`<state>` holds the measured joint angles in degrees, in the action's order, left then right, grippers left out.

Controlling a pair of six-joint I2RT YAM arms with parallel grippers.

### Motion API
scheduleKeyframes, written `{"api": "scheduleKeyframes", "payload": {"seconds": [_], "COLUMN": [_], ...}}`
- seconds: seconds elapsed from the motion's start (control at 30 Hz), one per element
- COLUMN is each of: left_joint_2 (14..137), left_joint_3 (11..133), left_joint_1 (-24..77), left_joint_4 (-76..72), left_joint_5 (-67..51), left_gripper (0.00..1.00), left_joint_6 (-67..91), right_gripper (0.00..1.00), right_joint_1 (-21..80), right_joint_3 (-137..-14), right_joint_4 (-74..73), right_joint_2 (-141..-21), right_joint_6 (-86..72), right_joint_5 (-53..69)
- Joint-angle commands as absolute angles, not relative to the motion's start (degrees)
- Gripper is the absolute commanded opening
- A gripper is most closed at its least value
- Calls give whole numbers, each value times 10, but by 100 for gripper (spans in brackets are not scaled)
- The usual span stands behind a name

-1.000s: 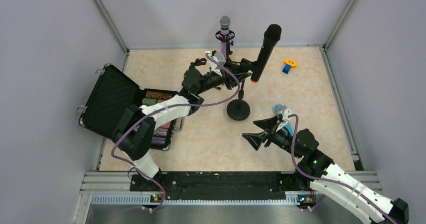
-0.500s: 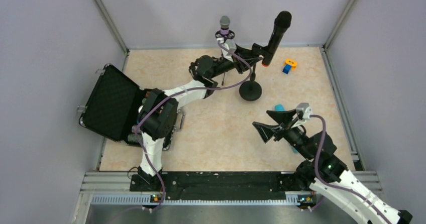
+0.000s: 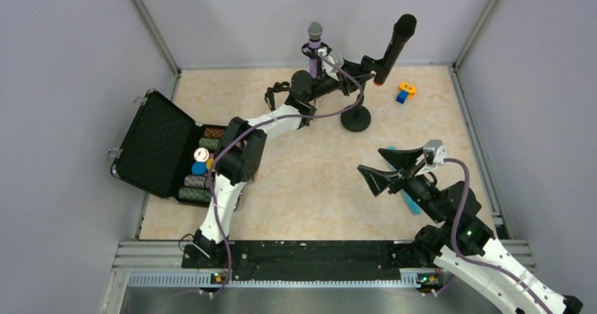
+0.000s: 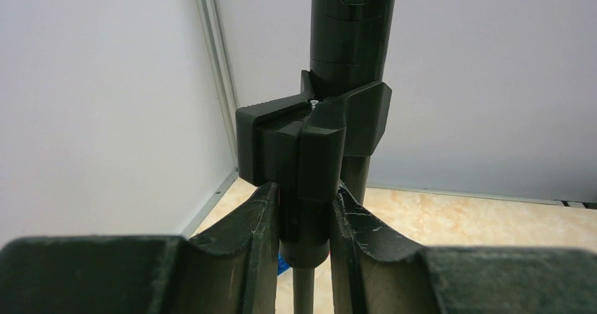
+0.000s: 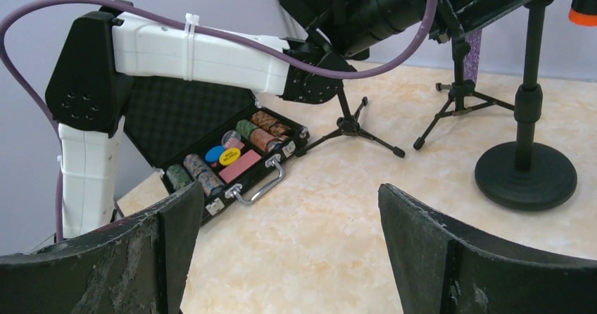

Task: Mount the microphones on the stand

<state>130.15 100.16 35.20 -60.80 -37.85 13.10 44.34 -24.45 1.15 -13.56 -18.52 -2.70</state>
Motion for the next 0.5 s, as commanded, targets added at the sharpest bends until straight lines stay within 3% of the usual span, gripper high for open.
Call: {"api": "scheduleKeyframes", "payload": {"seconds": [0.0,0.47], "left_joint_2": [1298,1343], "left_joint_3": [1061,1097], "left_joint_1": [345,339], "left_joint_4": [-662,-661], "left_joint_5": [-358,-331], "left_gripper": [0,0], "left_joint_6": [109,131], "right_gripper": [91,92], "right_joint_1": [440,440], "right_joint_3": [-263,-245], "right_joint_4": [13,13], "right_joint_2": [-140,-144], "right_joint_6": [-178,-179], "right_joint_5": [-11,-12]}}
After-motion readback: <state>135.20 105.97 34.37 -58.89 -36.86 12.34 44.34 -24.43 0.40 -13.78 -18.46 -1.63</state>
